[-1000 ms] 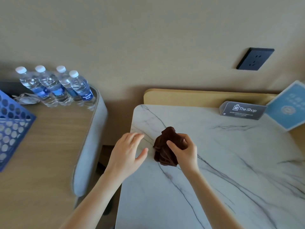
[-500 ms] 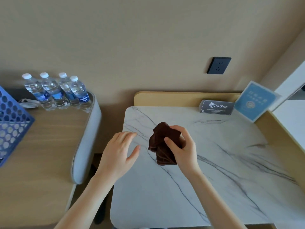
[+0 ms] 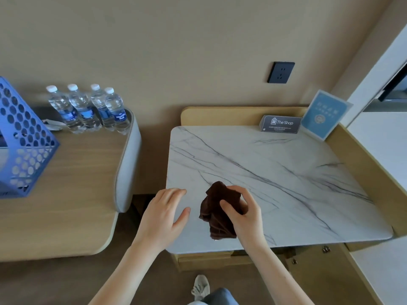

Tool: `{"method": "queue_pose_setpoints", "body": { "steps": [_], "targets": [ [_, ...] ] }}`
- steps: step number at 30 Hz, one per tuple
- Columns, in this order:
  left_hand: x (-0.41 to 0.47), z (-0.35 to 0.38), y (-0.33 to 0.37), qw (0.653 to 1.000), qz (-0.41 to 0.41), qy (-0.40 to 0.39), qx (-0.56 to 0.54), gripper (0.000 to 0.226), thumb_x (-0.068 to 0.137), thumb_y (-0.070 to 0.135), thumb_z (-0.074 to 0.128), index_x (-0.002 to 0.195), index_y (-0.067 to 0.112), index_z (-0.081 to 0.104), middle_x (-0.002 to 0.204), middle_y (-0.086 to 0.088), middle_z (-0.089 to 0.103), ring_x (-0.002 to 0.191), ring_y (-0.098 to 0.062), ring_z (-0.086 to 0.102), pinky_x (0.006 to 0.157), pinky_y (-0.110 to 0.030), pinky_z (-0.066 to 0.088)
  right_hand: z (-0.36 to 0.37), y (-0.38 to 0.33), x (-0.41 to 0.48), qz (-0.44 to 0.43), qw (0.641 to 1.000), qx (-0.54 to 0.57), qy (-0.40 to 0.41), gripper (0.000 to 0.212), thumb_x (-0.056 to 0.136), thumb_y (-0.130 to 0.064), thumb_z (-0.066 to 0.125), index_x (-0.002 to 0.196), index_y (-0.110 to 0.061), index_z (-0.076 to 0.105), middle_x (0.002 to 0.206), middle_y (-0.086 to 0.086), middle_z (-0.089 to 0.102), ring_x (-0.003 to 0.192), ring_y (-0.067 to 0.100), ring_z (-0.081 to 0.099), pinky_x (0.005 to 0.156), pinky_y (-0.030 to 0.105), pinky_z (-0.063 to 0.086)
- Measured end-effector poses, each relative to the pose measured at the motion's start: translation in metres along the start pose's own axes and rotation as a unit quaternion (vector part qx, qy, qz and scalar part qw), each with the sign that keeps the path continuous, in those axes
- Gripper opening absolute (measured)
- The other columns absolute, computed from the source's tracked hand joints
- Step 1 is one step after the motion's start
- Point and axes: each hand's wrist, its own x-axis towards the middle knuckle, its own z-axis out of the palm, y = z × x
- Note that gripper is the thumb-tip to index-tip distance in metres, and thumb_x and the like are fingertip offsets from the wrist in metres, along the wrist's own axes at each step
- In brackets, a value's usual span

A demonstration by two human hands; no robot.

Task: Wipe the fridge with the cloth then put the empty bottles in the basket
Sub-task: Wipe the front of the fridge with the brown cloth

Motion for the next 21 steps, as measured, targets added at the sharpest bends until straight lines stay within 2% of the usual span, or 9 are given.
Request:
{"method": "queue_pose_setpoints", "body": {
  "steps": [3, 7, 11, 15, 17, 19, 21],
  "targets": [
    [-0.041, -0.015, 0.002, 1.000, 0.018, -0.002, -0.004, 0.051, 0.094, 0.046, 0.042, 0.126, 0.013, 0.062, 0.125, 0.002, 0.064, 0.118, -0.018, 0.058, 0.095, -0.025, 0.044, 0.006, 0.007, -0.046, -0.025, 1.000, -0.004, 0.011, 0.031, 0.093, -0.006, 0.070, 0.116, -0.025, 0.064, 0.093, 0.005, 0.076, 0.086, 0.022, 0.075, 0.069, 0.032, 0.062],
    [-0.117, -0.028, 0.001, 0.999, 0.033, -0.023, -0.004, 0.051, 0.095, 0.044, 0.041, 0.126, 0.010, 0.062, 0.125, 0.001, 0.064, 0.118, -0.019, 0.058, 0.097, -0.029, 0.046, 0.020, 0.026, -0.126, -0.013, 0.999, 0.003, 0.033, 0.030, 0.093, -0.004, 0.069, 0.116, -0.022, 0.064, 0.092, 0.004, 0.077, 0.084, 0.022, 0.076, 0.065, 0.027, 0.060],
    [-0.198, -0.037, 0.003, 0.998, 0.040, -0.047, -0.002, 0.049, 0.095, 0.043, 0.042, 0.126, 0.012, 0.064, 0.123, 0.002, 0.064, 0.116, -0.017, 0.059, 0.095, -0.027, 0.047, 0.029, 0.046, -0.214, 0.022, 0.998, 0.021, 0.063, 0.031, 0.092, -0.004, 0.070, 0.112, -0.028, 0.068, 0.095, 0.003, 0.077, 0.090, 0.020, 0.075, 0.067, 0.025, 0.059],
    [-0.257, -0.042, 0.008, 0.997, 0.043, -0.058, -0.014, 0.048, 0.094, 0.043, 0.043, 0.124, 0.013, 0.065, 0.122, 0.002, 0.066, 0.114, -0.017, 0.060, 0.094, -0.024, 0.044, 0.031, 0.058, -0.285, 0.060, 0.993, 0.004, 0.105, 0.033, 0.092, -0.008, 0.071, 0.109, -0.036, 0.067, 0.098, 0.004, 0.077, 0.093, 0.022, 0.075, 0.077, 0.043, 0.063],
    [-0.276, -0.045, 0.014, 0.996, 0.052, -0.067, -0.021, 0.048, 0.094, 0.045, 0.043, 0.125, 0.014, 0.065, 0.122, 0.002, 0.066, 0.115, -0.016, 0.060, 0.095, -0.024, 0.045, 0.028, 0.061, -0.313, 0.061, 0.990, -0.002, 0.126, 0.034, 0.091, -0.008, 0.072, 0.108, -0.036, 0.067, 0.100, 0.003, 0.076, 0.095, 0.022, 0.074, 0.080, 0.046, 0.063],
    [-0.288, -0.047, 0.021, 0.995, 0.067, -0.076, -0.024, 0.050, 0.094, 0.046, 0.042, 0.125, 0.014, 0.064, 0.123, 0.002, 0.065, 0.116, -0.016, 0.060, 0.095, -0.024, 0.046, 0.023, 0.058, -0.335, 0.052, 0.988, -0.006, 0.143, 0.035, 0.091, -0.008, 0.072, 0.107, -0.038, 0.067, 0.100, -0.001, 0.076, 0.095, 0.018, 0.074, 0.078, 0.041, 0.063],
    [-0.295, -0.050, 0.030, 0.993, 0.079, -0.079, -0.028, 0.051, 0.094, 0.046, 0.041, 0.126, 0.013, 0.065, 0.123, 0.002, 0.065, 0.116, -0.016, 0.060, 0.095, -0.023, 0.045, 0.016, 0.054, -0.352, 0.037, 0.988, -0.014, 0.153, 0.035, 0.091, -0.007, 0.071, 0.108, -0.037, 0.067, 0.098, -0.006, 0.076, 0.094, 0.015, 0.074, 0.073, 0.031, 0.062]
  ]
}}
